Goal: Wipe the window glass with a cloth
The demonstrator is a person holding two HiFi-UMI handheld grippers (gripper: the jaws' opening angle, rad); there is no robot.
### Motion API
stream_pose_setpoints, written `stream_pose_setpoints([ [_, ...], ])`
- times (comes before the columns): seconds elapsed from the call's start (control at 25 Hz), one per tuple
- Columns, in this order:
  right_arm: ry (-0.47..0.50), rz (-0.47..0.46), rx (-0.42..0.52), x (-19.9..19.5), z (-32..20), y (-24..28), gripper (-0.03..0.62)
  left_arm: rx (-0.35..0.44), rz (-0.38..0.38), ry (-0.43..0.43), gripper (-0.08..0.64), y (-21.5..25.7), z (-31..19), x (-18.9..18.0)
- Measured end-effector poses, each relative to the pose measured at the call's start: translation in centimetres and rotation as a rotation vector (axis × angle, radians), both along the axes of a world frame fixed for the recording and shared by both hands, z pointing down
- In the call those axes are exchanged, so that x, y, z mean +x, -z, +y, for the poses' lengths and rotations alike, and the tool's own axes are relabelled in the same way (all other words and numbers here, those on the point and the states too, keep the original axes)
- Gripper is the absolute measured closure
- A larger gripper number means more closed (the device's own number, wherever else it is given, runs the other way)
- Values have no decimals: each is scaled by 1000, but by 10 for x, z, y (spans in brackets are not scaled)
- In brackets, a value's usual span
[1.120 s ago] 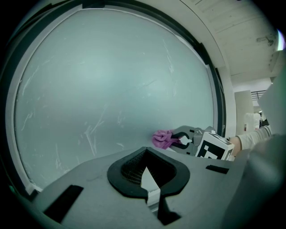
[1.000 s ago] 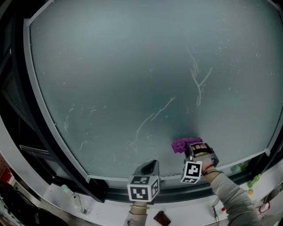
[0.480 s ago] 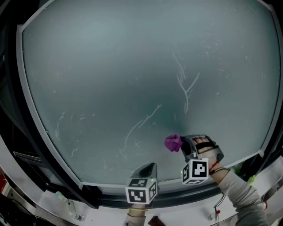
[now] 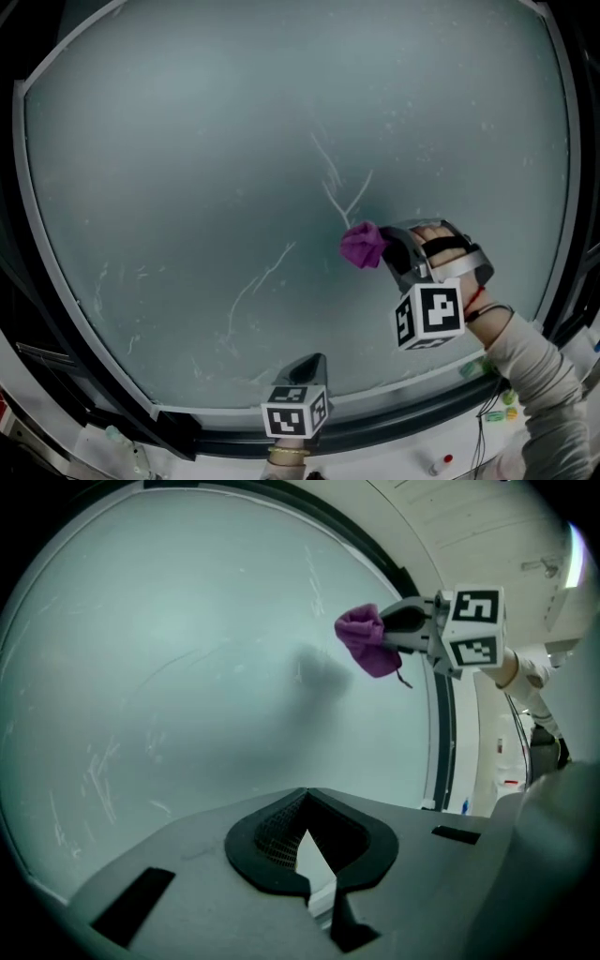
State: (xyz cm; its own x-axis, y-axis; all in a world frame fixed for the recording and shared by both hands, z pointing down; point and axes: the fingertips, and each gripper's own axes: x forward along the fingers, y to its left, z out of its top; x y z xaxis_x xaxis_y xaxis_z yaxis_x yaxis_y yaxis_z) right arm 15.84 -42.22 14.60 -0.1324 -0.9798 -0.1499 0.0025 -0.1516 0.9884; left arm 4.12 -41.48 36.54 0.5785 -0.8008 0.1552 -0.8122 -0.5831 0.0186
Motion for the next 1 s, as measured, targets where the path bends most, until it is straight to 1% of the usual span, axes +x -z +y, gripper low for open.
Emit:
stream_pose_setpoints([
  [0.32,-76,32,204,56,-3,137,531,-11,-13,-9,555,-4,-2,32],
  [0.48,-124,78,304,74,-4,194,531,-14,-16,-11,555,-5,-5,45],
  [0.56,-135,77,350,80,-4,219,531,-17,-17,-8,555,-6,-8,49],
  [0.8,-178,48,437,104,-9,272,531,-14,-11,4,555,-3,-19,55],
  [1.0,-182,-30,487,118,-12,294,531,-10,-13,11,555,0,-27,58],
])
